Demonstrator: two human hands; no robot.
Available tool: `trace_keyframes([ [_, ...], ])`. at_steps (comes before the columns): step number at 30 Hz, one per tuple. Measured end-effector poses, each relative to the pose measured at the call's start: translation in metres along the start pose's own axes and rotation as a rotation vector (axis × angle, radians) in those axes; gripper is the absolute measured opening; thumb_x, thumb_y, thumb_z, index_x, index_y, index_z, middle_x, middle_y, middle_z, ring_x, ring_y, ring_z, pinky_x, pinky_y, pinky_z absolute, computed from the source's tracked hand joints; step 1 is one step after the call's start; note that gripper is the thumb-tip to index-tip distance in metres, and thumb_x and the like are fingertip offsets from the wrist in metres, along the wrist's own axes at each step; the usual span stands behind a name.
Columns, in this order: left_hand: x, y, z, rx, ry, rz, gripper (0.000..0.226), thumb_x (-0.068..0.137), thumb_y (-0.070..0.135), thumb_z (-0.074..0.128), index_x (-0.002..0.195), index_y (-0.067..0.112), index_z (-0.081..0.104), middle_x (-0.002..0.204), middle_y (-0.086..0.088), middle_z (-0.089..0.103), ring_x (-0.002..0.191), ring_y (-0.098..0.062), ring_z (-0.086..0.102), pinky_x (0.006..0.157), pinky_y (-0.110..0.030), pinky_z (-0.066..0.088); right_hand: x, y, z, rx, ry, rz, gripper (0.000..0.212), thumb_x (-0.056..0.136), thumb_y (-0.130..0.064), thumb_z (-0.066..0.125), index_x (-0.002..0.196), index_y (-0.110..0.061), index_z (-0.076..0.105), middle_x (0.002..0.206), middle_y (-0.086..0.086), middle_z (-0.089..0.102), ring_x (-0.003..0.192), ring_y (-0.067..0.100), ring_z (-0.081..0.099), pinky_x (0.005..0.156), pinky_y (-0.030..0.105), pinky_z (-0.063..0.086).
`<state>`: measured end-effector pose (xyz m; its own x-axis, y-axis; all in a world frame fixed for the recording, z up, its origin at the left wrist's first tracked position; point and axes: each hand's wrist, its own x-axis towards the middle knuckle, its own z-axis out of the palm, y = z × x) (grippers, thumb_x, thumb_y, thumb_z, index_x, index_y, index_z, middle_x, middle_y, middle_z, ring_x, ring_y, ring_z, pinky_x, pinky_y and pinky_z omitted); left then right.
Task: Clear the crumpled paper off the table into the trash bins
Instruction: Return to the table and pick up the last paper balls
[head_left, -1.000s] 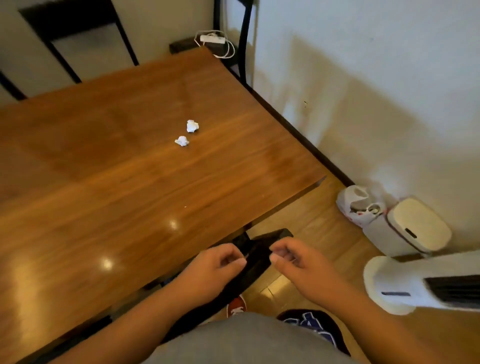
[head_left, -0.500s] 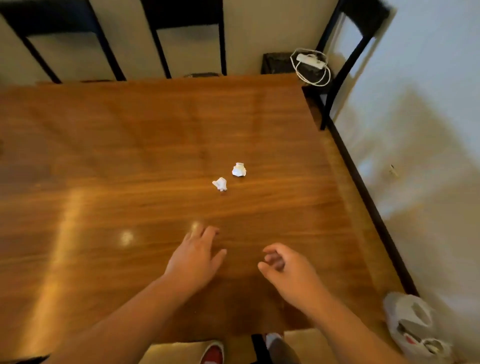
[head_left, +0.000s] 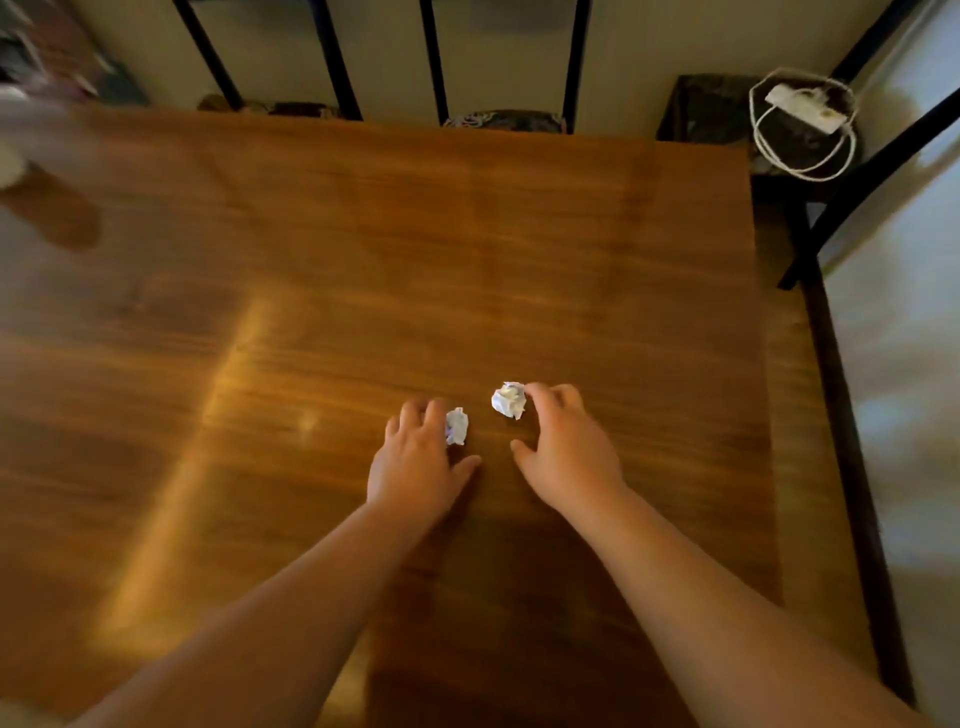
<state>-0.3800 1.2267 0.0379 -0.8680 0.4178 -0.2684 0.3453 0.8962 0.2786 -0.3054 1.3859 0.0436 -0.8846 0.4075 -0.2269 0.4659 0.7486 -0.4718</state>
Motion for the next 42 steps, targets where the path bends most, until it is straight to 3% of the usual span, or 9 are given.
trace_keyframes([
  [7,0.023,0.007,0.010,-0.006,0.032,0.004,0.062,0.084,0.049,0.063,0.136,0.030,0.035,0.135,-0.005,0.046,0.125,-0.025,0.049,0.098,-0.037,0.048,0.034,-0.006,0.016,-0.044,0.034,-0.043,0.066,0.083,-0.042,0.066,0.139,-0.029,0.034,0.133,0.002,0.040,0.113,0.024,0.052,0.075,0.034,0.053],
  [14,0.019,0.002,0.011,-0.127,0.055,0.011,0.029,0.090,0.028,0.061,0.118,0.023,0.055,0.121,-0.001,0.053,0.103,-0.017,0.059,0.084,-0.030,0.054,0.045,-0.007,0.024,-0.053,0.024,-0.126,0.046,0.087,-0.036,0.063,0.129,-0.024,0.048,0.126,0.001,0.046,0.108,0.022,0.052,0.076,0.035,0.052],
  [21,-0.024,-0.026,0.001,-0.487,-0.108,-0.159,0.004,0.088,0.034,0.062,0.091,0.032,0.062,0.103,0.006,0.062,0.090,-0.013,0.060,0.072,-0.028,0.050,0.017,-0.008,0.033,0.048,0.010,-0.095,0.039,0.089,-0.031,0.062,0.126,-0.022,0.054,0.120,-0.002,0.050,0.095,0.016,0.056,0.067,0.023,0.045],
  [24,-0.058,-0.041,-0.003,-0.773,-0.233,-0.338,0.009,0.088,0.039,0.062,0.083,0.032,0.064,0.090,0.003,0.067,0.076,-0.014,0.066,0.060,-0.029,0.056,-0.015,-0.015,0.033,0.305,-0.068,0.079,0.028,0.087,-0.035,0.064,0.114,-0.029,0.058,0.106,-0.010,0.058,0.085,0.008,0.058,0.058,0.015,0.041],
  [27,-0.099,-0.061,-0.008,-1.152,-0.292,-0.551,0.016,0.088,0.034,0.065,0.078,0.023,0.069,0.084,-0.002,0.067,0.067,-0.012,0.064,0.055,-0.027,0.054,-0.056,-0.030,0.031,0.866,-0.225,0.425,0.013,0.088,-0.030,0.065,0.100,-0.026,0.065,0.101,0.001,0.068,0.076,0.011,0.066,0.055,0.021,0.049],
  [30,-0.143,-0.085,-0.014,-1.665,-0.375,-0.789,0.018,0.081,0.030,0.072,0.085,0.013,0.068,0.082,-0.003,0.067,0.063,-0.012,0.062,0.047,-0.023,0.049,-0.107,-0.046,0.031,1.400,-0.423,0.700,0.020,0.089,-0.021,0.059,0.104,-0.010,0.066,0.098,0.012,0.071,0.065,0.015,0.066,0.053,0.026,0.049],
  [32,-0.173,-0.102,-0.018,-1.836,-0.458,-0.828,0.021,0.074,0.031,0.076,0.078,0.012,0.068,0.079,-0.004,0.067,0.062,-0.012,0.063,0.043,-0.021,0.050,-0.142,-0.054,0.034,1.620,-0.539,0.808,0.027,0.086,-0.023,0.057,0.105,-0.005,0.065,0.092,0.014,0.071,0.065,0.018,0.064,0.052,0.027,0.048],
  [37,-0.241,-0.137,-0.040,-1.995,-0.637,-0.712,0.018,0.080,0.036,0.069,0.075,0.019,0.067,0.080,0.000,0.064,0.065,-0.011,0.067,0.044,-0.021,0.052,-0.219,-0.084,0.041,1.750,-0.602,0.922,0.030,0.078,-0.029,0.060,0.095,-0.004,0.064,0.085,0.015,0.069,0.060,0.022,0.065,0.045,0.027,0.049],
  [42,-0.304,-0.167,-0.059,-2.020,-0.618,-0.655,0.018,0.081,0.032,0.067,0.079,0.014,0.071,0.094,-0.009,0.074,0.071,-0.016,0.072,0.050,-0.027,0.058,-0.291,-0.118,0.049,1.644,-0.601,0.888,0.029,0.087,-0.031,0.056,0.089,-0.006,0.068,0.081,0.013,0.072,0.060,0.023,0.069,0.040,0.027,0.050],
])
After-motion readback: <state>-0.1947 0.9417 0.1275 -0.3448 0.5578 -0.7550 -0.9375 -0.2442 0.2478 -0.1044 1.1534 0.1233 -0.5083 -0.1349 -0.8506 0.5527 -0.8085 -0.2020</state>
